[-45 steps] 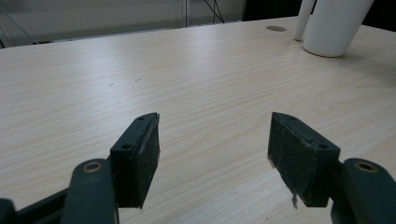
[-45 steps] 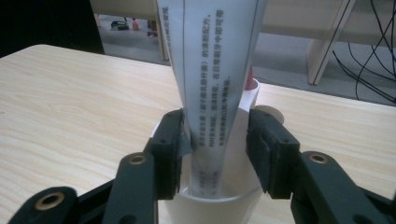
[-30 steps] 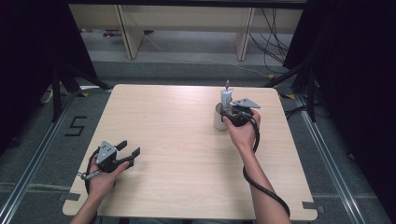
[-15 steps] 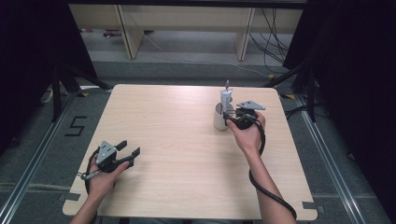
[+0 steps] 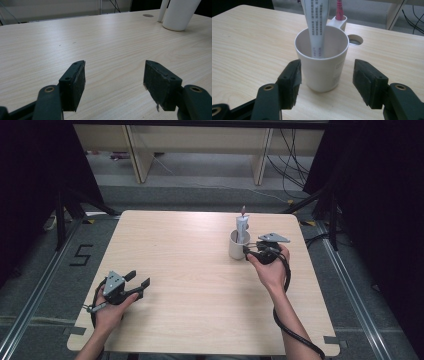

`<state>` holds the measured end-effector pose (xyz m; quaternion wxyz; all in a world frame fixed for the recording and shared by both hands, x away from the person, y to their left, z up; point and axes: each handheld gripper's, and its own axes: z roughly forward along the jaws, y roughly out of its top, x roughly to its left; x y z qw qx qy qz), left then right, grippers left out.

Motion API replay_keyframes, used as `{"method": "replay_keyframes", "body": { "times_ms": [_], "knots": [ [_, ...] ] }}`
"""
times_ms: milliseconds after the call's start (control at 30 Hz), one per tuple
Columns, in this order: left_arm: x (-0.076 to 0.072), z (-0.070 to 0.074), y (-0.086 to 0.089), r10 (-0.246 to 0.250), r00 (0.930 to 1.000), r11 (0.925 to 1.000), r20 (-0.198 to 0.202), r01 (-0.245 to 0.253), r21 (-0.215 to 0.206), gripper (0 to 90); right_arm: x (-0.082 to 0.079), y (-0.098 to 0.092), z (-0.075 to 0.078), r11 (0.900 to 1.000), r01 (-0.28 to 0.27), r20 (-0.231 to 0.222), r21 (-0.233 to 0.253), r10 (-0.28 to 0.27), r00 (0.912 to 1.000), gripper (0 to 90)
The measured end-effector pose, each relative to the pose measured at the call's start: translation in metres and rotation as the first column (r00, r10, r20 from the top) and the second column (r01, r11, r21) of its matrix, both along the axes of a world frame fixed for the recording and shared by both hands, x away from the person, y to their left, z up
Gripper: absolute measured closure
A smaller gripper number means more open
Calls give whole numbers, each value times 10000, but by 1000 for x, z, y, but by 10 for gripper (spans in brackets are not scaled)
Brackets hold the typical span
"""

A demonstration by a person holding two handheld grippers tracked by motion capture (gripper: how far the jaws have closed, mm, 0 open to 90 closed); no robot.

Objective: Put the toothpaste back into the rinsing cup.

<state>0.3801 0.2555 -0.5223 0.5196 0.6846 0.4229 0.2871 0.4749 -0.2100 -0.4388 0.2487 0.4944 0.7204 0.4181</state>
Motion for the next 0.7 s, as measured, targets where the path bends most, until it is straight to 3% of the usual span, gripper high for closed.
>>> {"method": "replay_keyframes", "body": {
  "times_ms": [100, 133, 200, 400, 433, 533, 667, 700],
  "knots": [
    [0, 0, 0, 8, 10000, 10000, 2, -8, 13, 340, -3, -3, -1, 10000, -75, 23, 49, 75, 10000, 406],
    [0, 0, 0, 3, 10000, 10000, 2, -3, 15, 341, -6, -1, 0, 9995, 109, -215, 299, -103, 9997, 406],
    [0, 0, 0, 10, 10000, 10000, -1, -10, 11, 341, -7, -6, -1, 10000, -63, 35, 34, 63, 10000, 406],
    [0, 0, 0, 20, 10000, 10000, -1, -20, 0, 341, -15, -12, -4, 9999, -82, -63, 91, 83, 9999, 405],
    [0, 0, 0, 20, 10000, 10000, -3, -20, -5, 341, -19, -12, -4, 9999, 65, -256, 88, -63, 9997, 405],
    [0, 0, 0, 23, 10000, 10000, -2, -23, 5, 340, -22, -18, -6, 9997, -135, -21, -217, 134, 9999, 404],
    [0, 0, 0, 31, 10000, 10000, 3, -31, -5, 341, -29, -23, -8, 10000, -80, -108, 57, 81, 9999, 403],
    [0, 0, 0, 29, 10000, 10000, -3, -29, 3, 341, -30, -26, -8, 9999, -116, -102, -99, 115, 9999, 403]
  ]
}}
